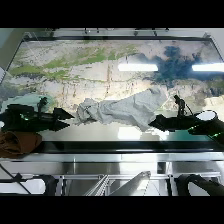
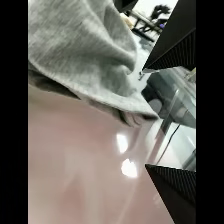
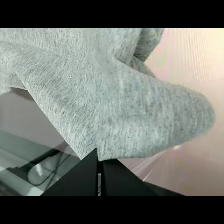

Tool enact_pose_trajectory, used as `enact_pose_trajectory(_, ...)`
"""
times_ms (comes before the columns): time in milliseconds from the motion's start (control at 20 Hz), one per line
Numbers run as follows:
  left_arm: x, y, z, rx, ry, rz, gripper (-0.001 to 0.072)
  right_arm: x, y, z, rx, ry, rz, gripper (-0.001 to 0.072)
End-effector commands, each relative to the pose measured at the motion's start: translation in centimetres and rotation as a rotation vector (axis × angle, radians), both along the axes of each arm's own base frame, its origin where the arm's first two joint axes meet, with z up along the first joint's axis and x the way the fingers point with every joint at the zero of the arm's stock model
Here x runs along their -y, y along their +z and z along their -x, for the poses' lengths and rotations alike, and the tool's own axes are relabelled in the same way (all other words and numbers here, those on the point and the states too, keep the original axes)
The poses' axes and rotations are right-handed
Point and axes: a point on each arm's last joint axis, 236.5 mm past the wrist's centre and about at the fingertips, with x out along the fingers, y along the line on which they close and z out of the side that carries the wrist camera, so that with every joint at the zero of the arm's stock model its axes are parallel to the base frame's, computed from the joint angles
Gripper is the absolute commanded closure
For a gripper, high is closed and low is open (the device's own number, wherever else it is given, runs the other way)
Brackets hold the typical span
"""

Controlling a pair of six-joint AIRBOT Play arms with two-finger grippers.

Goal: Fold the shirts.

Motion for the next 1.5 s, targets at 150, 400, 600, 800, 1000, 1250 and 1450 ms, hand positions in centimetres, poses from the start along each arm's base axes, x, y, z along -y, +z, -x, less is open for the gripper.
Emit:
enact_pose_trajectory(150, 6.4, -0.5, -2.8, 0.067, -0.164, -0.003, 0.0358, 0.0, -0.1, 0.1, 0.004, 0.012, 0.004, 0.0696)
enact_pose_trajectory(400, 8.2, 4.3, -1.5, 0.100, -0.301, 0.093, 0.0682, -0.6, 0.4, 0.9, -0.005, 0.051, -0.019, 0.0697)
enact_pose_trajectory(600, 8.3, 14.1, 0.9, 0.273, -0.374, 0.166, 0.0683, -2.7, 8.7, 0.1, 0.183, 0.080, -0.199, 0.0697)
enact_pose_trajectory(800, 7.7, 28.4, 5.4, 0.648, -0.368, 0.253, 0.0683, -2.5, 29.6, 1.9, 0.804, 0.106, -0.357, 0.0696)
enact_pose_trajectory(1000, 6.6, 42.0, 10.1, 1.187, -0.281, 0.040, 0.0683, -1.7, 46.5, 10.4, 1.492, 0.050, -0.025, 0.0697)
enact_pose_trajectory(1250, 6.8, 51.6, 12.1, 1.463, -0.298, -0.172, 0.0683, 1.6, 54.2, 10.7, 1.658, -0.156, 0.378, 0.0698)
enact_pose_trajectory(1450, 4.8, 48.6, 6.1, 1.312, -0.331, -0.136, 0.0683, 7.0, 48.6, 2.4, 1.392, -0.128, 0.226, 0.0697)
